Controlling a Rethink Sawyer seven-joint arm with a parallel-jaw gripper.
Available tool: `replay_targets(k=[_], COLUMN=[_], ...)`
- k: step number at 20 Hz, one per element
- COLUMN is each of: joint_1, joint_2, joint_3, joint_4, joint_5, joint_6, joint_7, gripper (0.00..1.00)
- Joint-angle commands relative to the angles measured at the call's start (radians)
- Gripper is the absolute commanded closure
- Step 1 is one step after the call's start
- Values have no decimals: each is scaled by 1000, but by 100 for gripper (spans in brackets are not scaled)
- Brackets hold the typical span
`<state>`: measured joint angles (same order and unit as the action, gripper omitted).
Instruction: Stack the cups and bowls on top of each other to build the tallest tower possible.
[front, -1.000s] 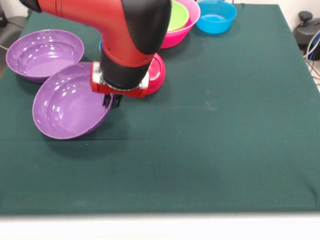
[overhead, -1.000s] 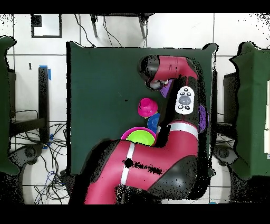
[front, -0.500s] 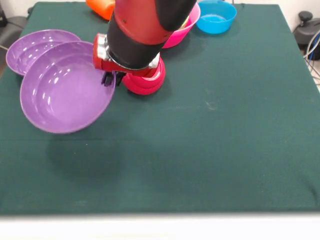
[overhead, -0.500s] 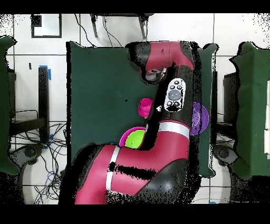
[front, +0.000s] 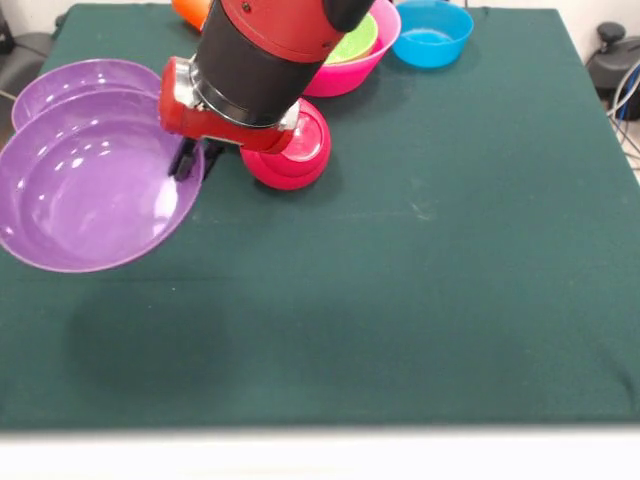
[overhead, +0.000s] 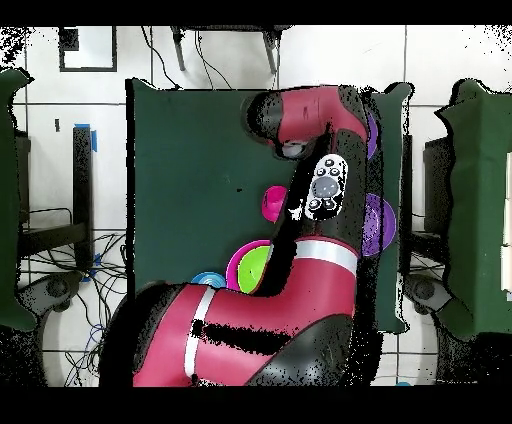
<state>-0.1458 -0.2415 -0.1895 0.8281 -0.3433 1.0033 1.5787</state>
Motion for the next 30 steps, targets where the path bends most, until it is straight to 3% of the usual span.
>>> replay_targets(k=[1, 7, 13, 16, 19, 21, 23, 27, 30], joint_1=[-6, -17, 9, 13, 31, 29, 0, -39, -40], joint_2=[-18, -17, 11, -39, -181, -221, -225, -179, -194], joint_3=[12, -15, -60, -69, -81, -95, -73, -25, -11], joint_4=[374, 511, 583, 623, 617, 607, 619, 597, 588], joint_5=[-131, -131, -142, -145, -153, -153, -171, -201, -209], joint_6=[-354, -489, -548, -483, -288, -266, -310, -379, -350], joint_7=[43, 76, 96, 42, -139, -147, -154, -123, -142], gripper=[100, 100, 100, 100, 100, 100, 100, 100, 100])
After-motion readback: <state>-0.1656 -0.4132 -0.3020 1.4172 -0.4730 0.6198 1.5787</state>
